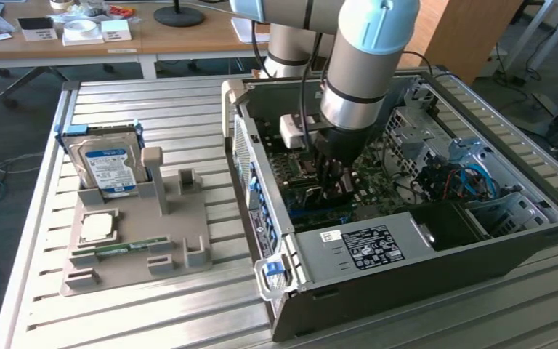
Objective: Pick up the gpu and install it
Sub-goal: 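Insert the gpu into the slot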
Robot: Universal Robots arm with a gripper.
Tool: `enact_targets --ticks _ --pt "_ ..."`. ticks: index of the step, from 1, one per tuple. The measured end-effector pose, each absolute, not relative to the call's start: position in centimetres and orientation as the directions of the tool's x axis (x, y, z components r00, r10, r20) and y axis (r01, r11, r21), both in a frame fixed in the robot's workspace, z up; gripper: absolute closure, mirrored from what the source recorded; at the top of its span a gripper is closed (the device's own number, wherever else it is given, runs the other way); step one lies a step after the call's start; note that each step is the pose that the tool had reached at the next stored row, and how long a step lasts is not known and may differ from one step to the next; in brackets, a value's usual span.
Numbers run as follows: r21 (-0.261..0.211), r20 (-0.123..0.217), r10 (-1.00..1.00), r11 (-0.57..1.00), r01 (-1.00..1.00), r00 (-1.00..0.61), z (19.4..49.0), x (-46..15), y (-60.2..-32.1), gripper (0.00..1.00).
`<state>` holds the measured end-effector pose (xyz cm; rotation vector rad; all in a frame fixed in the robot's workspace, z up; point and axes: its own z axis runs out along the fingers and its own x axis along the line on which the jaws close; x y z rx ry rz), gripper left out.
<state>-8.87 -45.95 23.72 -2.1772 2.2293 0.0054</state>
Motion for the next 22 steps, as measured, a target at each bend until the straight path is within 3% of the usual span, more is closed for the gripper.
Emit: enact_targets --ticks 22 --pt "-0.015 -0.021 -1.0 0.024 -1.0 -0.023 23.55 -8.94 -45.95 0.73"
